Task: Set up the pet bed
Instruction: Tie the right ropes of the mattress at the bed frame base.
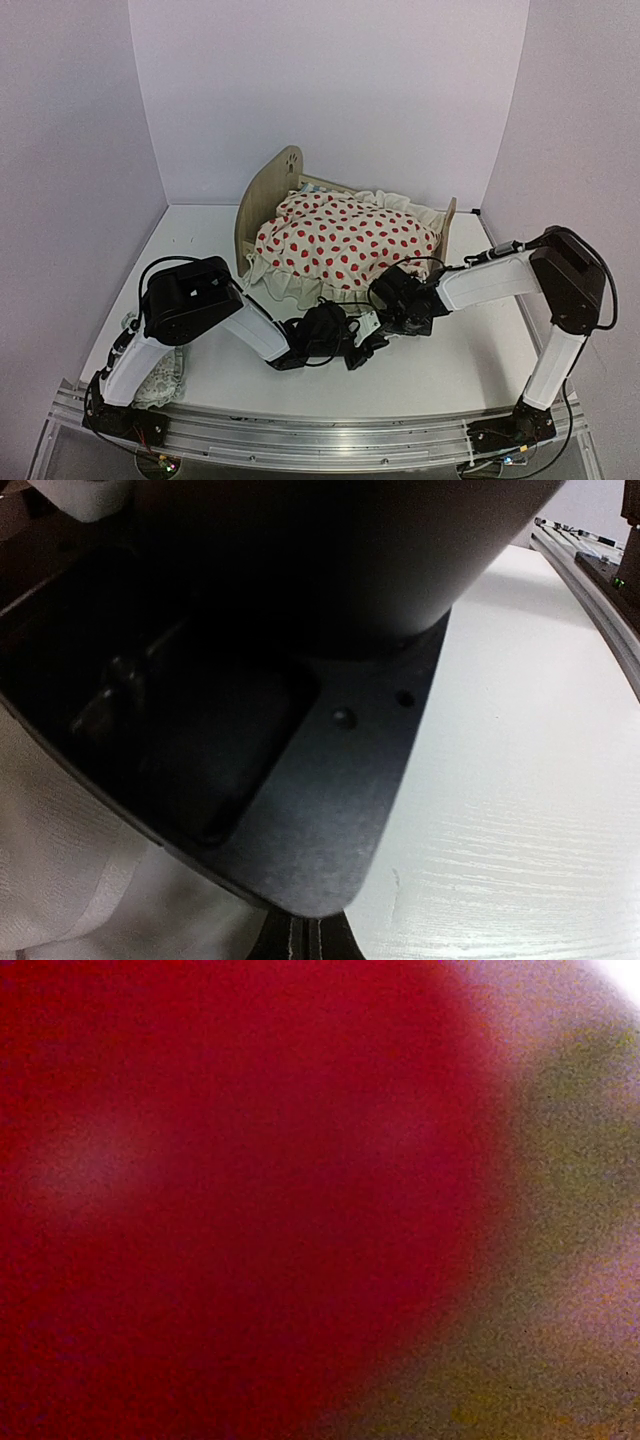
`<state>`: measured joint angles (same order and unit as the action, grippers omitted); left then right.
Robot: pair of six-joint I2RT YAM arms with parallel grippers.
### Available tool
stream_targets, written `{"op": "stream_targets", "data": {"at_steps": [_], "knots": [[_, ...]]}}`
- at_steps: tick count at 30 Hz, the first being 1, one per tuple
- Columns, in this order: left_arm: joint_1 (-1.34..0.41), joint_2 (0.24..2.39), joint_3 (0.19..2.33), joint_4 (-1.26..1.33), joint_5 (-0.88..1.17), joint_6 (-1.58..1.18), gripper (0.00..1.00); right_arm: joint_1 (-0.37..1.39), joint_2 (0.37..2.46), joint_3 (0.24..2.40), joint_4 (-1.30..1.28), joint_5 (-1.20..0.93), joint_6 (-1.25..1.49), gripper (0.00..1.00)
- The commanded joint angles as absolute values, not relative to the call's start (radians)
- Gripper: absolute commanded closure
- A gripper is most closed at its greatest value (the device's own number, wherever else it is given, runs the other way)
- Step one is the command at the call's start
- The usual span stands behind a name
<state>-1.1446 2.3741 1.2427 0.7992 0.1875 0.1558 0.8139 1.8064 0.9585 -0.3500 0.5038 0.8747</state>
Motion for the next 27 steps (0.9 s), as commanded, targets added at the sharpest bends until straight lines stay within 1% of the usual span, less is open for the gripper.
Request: {"op": "stream_targets", "data": {"at_steps": [1,14,22,27], "knots": [[-1.15,2.318,1.241,0.776,0.18,0.145,1.0,0.815,1.747,1.026,-0.454,0.442,0.827,1.0],[-1.158,2.319,1.26,0.766,0.171,0.14,1.0,0.816,1.611,1.039,-0.559,0.445,0.838,1.0],[-1.157,2.306,1.278,0.72,0.149,0.152,1.0,0.816,1.502,1.009,-0.593,0.431,0.862,1.0],[-1.158,2.315,1.303,0.681,0.146,0.144,1.0,0.817,1.463,1.023,-0.614,0.461,0.841,1.0]]}}
